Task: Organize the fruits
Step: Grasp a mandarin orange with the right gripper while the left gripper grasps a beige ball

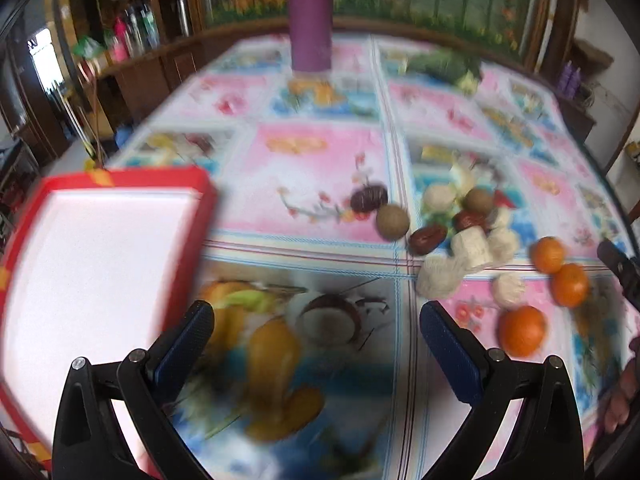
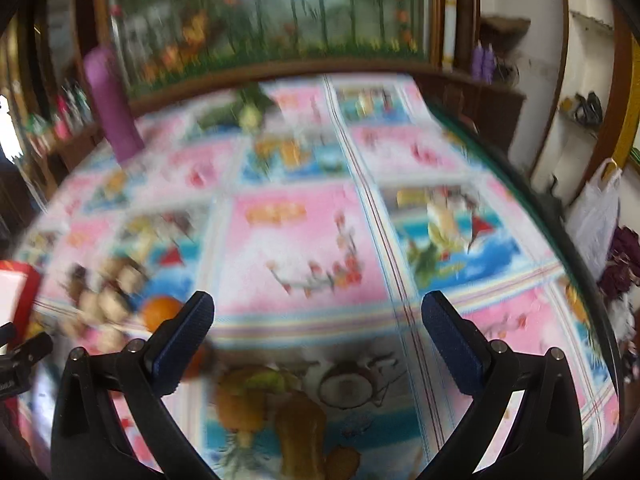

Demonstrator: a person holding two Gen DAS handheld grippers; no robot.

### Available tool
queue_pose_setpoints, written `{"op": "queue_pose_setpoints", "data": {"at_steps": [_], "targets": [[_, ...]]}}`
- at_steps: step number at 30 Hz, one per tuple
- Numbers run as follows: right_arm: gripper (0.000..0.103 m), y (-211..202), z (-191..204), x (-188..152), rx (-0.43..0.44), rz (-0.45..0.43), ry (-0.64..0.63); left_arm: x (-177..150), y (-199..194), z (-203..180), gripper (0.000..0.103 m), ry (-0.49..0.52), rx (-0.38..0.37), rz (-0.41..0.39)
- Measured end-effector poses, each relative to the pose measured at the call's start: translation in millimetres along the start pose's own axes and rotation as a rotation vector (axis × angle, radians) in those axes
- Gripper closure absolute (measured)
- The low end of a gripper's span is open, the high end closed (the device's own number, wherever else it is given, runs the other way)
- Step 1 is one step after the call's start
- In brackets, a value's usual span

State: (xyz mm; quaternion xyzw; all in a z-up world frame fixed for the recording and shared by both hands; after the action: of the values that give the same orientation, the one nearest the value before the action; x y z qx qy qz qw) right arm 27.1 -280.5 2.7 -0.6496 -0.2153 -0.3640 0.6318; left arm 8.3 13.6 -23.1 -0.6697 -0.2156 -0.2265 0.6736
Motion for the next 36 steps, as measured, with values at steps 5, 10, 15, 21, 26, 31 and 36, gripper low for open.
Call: {"op": "queue_pose_setpoints", "data": {"at_steps": [5, 10, 15, 21, 26, 31, 36], "targets": [[0.0, -28, 27, -1, 0.212, -0.065, -0.015, 2, -71, 27, 0.001, 0.083, 0.094, -0.183], [0.0, -38, 80, -25, 0.369, -0.002, -0.117, -8, -88, 60, 0.0, 0.149, 0.235, -0.238], [0.008, -34, 121, -47, 0.414, 0.056, -0.212, -16, -93, 77, 0.0, 0.14, 0.237, -0.252], [0.034, -14, 130, -59, 0.389, 0.149, -0.234, -15, -95, 73, 0.0, 0.134, 0.21, -0.271], [0.044, -8, 137, -65, 0.391, 0.171, -0.266, -15, -86, 63, 0.0, 0.137, 0.165, -0.249], [0.064, -1, 148, -74, 0.365, 0.19, -0.328, -13, -80, 49, 0.0, 0.163, 0.129, -0.234], [0.068, -2, 139, -68, 0.351, 0.167, -0.285, -7, -63, 31, 0.0, 0.177, 0.064, -0.182]]}}
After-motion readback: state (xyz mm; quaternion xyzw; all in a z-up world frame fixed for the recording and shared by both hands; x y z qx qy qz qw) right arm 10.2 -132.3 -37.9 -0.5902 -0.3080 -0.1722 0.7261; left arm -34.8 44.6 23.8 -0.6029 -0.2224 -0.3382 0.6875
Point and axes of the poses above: each gripper's, at about its wrist camera, not at the fingertips, and y roughly the way its jaws point, z to its left, x to its top, the point moved 7 cm from there along y, roughly the way its jaws point
